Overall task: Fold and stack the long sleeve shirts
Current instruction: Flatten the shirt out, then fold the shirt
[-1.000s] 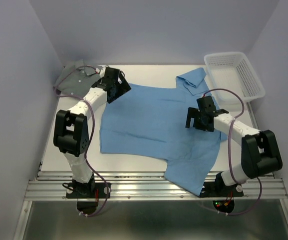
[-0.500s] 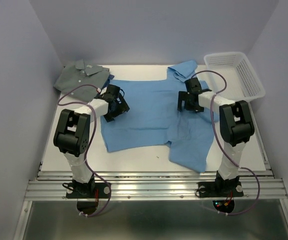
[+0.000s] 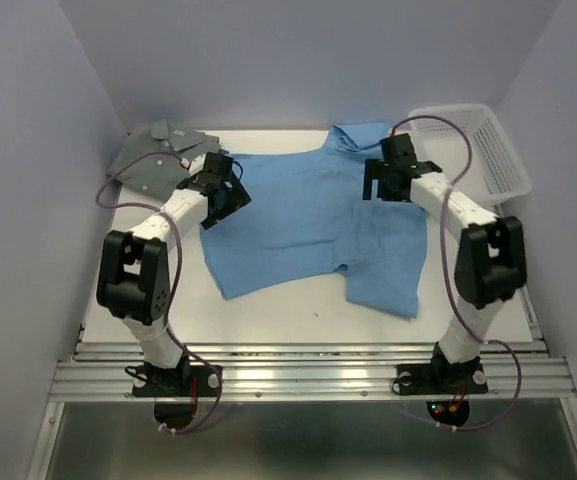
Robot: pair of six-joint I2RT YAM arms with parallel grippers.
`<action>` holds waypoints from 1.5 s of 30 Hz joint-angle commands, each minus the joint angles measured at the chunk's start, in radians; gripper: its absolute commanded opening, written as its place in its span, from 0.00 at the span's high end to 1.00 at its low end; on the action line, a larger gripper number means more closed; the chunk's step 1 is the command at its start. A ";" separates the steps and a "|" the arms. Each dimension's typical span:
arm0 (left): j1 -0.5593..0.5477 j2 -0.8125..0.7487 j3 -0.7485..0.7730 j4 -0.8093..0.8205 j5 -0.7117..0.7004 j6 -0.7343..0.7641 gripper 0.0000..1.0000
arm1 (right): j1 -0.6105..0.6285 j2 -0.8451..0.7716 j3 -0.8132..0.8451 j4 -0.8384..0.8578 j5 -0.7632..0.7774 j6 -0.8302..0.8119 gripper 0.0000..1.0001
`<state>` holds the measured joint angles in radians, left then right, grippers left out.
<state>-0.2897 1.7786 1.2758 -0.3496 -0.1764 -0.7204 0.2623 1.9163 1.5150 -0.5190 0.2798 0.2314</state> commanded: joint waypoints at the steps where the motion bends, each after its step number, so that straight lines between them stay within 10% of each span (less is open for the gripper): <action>1: 0.006 -0.201 -0.102 -0.103 -0.092 -0.024 0.01 | 0.003 -0.327 -0.171 -0.045 0.019 0.095 0.00; 11: 0.012 -0.545 -0.512 -0.244 -0.002 -0.160 0.01 | 0.058 -0.813 -0.746 -0.303 -0.218 0.382 0.00; 24: 0.000 -0.506 -0.727 0.053 0.258 -0.174 0.02 | 0.068 -0.712 -0.891 -0.172 -0.226 0.520 0.00; 27: -0.008 -0.447 -0.708 0.103 0.275 -0.172 0.19 | 0.068 -0.697 -0.898 -0.130 -0.234 0.525 0.00; 29: -0.023 -0.414 -0.682 0.107 0.259 -0.169 0.55 | 0.068 -0.688 -0.912 -0.125 -0.191 0.517 0.00; 30: -0.025 -0.406 -0.669 0.107 0.261 -0.166 0.95 | 0.068 -0.682 -0.915 -0.128 -0.171 0.520 0.02; 38: -0.025 -0.520 -0.644 0.078 0.210 -0.151 1.00 | 0.068 -0.721 -0.871 -0.128 -0.165 0.525 0.99; 45: -0.022 -0.602 -0.599 0.075 0.196 -0.129 1.00 | 0.068 -0.777 -0.578 -0.217 -0.186 0.454 0.99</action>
<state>-0.3084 1.2057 0.6270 -0.2749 0.0525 -0.8734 0.3271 1.1763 0.7589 -0.7475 0.0971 0.7258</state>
